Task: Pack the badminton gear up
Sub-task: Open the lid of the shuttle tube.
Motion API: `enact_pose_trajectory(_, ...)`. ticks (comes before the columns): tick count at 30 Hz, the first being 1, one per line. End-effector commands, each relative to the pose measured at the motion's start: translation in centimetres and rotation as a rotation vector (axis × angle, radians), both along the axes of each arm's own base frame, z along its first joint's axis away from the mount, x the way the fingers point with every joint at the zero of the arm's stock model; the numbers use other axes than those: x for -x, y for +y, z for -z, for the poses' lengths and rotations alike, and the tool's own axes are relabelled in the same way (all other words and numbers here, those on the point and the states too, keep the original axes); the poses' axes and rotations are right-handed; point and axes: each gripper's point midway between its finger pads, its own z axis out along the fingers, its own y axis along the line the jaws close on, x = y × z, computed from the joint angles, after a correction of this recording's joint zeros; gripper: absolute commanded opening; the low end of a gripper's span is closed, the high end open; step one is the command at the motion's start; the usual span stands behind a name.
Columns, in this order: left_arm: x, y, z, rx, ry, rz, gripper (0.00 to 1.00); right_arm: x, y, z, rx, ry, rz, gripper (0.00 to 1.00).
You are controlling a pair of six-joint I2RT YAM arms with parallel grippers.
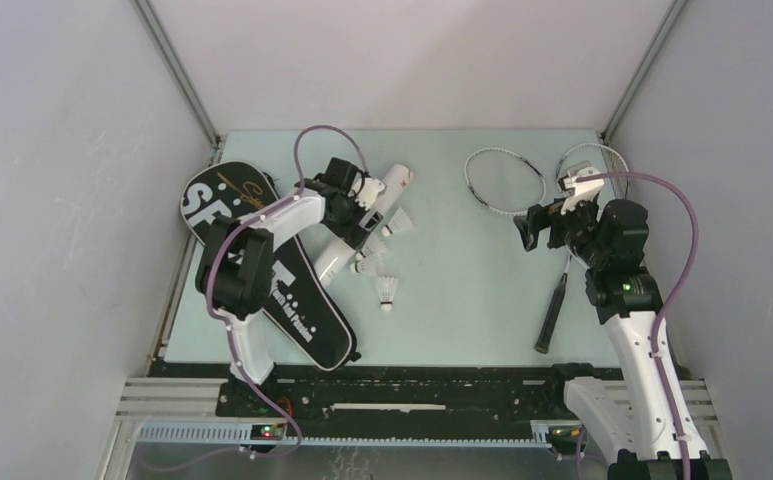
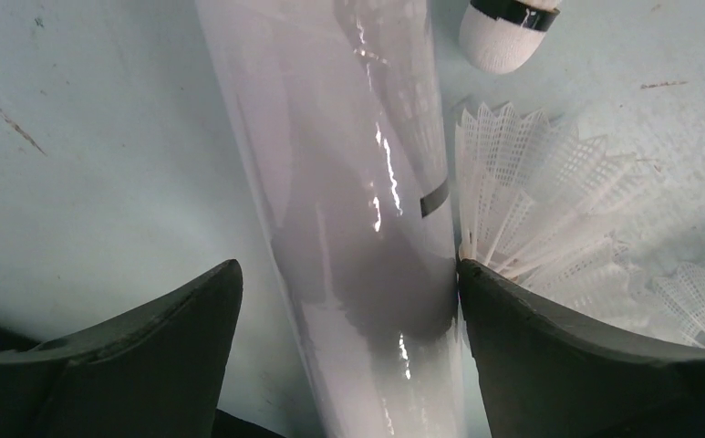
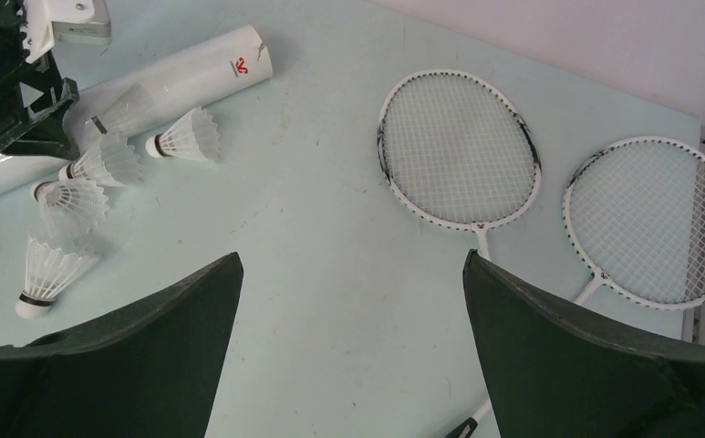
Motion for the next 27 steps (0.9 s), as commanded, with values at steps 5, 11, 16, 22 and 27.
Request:
enact_pose_trajectory(5,-2.7,-1.0,-1.1,-0.050,-0.063,0.012,0.89,0.0,0.1,0.1,0.008,-0.008,-0.019,1.00)
enact_pose_trajectory(11,-3.7,-1.2,-0.2,-0.074,-0.046,0.009,0.83,0.1,0.2,0.2,0.006,-0.006,-0.025,1.00)
enact_pose_trajectory(16,-4.6,-1.0,-0.1,-0.099,-0.054,-0.011,0.81,0.1,0.2,0.3,0.007,-0.003,-0.029,1.00)
enact_pose_trajectory(22,-5.3,-1.7,-1.4,-0.065,-0.071,-0.010,0.66,0.1,0.3,0.3,0.004,-0.002,-0.034,1.00)
enact_pose_trajectory(27,-6.8,-2.5,-5.5,0.021,-0.168,-0.007,0.58,0.2,0.5,0.3,0.001,-0.002,-0.041,1.00)
